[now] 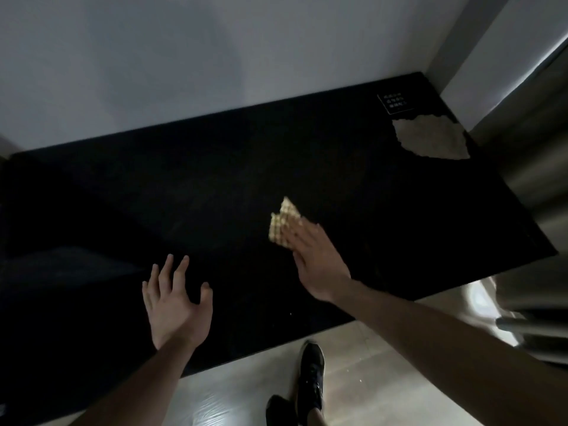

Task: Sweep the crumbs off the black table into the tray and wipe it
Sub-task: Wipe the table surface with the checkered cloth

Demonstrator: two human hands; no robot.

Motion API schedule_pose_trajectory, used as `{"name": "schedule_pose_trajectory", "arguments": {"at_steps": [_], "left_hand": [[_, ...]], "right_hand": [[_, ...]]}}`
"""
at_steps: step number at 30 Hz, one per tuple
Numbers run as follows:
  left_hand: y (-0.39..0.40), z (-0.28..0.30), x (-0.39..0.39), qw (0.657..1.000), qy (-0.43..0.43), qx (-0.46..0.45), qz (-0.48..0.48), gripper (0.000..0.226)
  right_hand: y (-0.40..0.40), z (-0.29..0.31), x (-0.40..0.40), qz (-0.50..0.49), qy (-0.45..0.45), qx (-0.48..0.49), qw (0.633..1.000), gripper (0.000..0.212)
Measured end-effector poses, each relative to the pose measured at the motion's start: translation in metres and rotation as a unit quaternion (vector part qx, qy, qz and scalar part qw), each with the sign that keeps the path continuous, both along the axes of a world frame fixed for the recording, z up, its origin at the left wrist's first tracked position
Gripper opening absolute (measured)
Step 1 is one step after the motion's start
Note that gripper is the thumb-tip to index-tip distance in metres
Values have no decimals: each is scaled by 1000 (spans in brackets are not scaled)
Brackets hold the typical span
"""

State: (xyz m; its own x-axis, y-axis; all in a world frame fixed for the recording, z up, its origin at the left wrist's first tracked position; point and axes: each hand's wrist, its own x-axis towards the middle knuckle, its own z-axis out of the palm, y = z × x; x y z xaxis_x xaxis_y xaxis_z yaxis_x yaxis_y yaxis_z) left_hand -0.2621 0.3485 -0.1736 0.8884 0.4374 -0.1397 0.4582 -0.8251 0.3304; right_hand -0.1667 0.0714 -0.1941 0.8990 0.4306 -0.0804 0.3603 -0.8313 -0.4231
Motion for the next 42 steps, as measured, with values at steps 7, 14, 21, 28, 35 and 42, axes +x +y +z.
{"name": "schedule_pose_trajectory", "arguments": {"at_steps": [7,14,21,28,35,42], "left_hand": [[0,5,-2,1000,-11,-10,-6,65],[2,-1,-3,1000,-15,6,0,65],[1,-5,-2,1000,-26,12,1,65],[-1,-6,0,1000,-17,24,3,66],[1,-3,3,1000,-6,16,0,69],[2,-2,4,1000,7,25,2,72]], "right_hand": [[-57,4,-145,159,-7,-11,987,74],[-176,11,-66,-114,-20,53,992,54],[-267,14,-9,-403,47,-68,911,72],[-148,13,-35,-218,-63,45,973,58],[-64,13,-53,191,70,106,973,51],[-121,22,148,-82,-16,97,992,46]]}}
